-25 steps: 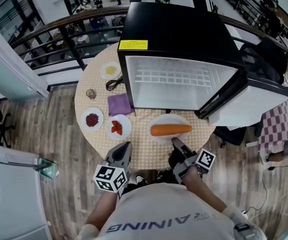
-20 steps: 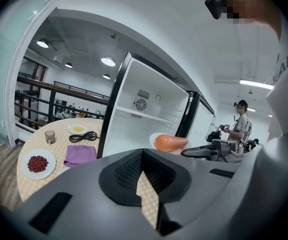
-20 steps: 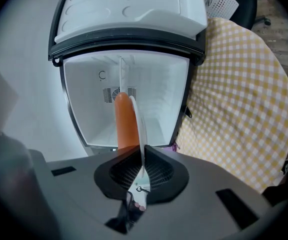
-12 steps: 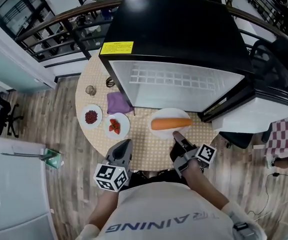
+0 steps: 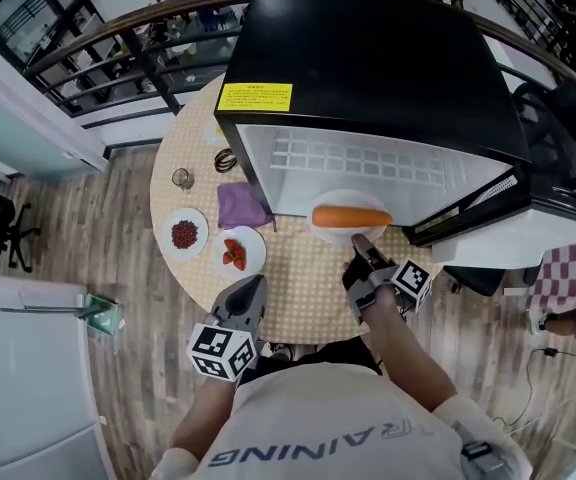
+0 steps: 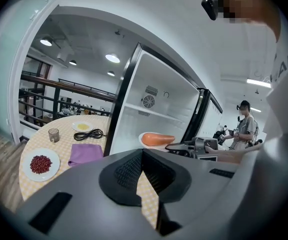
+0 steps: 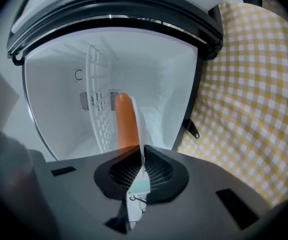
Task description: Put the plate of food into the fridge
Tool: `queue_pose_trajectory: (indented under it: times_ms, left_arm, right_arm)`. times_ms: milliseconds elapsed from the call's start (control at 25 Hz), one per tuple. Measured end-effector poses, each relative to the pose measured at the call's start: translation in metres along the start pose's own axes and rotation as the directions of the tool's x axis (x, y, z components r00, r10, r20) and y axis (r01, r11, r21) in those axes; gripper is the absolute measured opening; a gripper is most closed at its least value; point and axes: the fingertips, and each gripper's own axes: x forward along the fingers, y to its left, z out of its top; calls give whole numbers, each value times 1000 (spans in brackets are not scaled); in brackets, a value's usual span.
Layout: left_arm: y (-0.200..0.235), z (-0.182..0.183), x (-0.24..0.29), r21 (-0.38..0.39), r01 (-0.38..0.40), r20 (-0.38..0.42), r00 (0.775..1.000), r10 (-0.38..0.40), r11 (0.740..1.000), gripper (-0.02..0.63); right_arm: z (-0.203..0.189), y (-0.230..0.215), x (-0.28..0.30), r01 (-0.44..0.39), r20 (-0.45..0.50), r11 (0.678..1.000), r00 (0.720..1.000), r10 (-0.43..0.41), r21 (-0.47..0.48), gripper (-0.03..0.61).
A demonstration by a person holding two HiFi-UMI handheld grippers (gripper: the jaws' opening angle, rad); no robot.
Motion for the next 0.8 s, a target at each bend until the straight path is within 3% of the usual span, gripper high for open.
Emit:
queue_pose_trajectory:
  times_ms: [440, 800]
  left_arm:
    - [16, -8, -5, -37, -39, -12, 999, 38, 999, 8]
    - [18, -11, -6, -62, -27, -2, 1000, 27, 998, 8]
  right_arm:
    - [42, -12, 62, 69, 83, 997, 994, -67, -23, 35]
    - [66, -22, 106, 129, 121, 991, 985, -123, -39, 35]
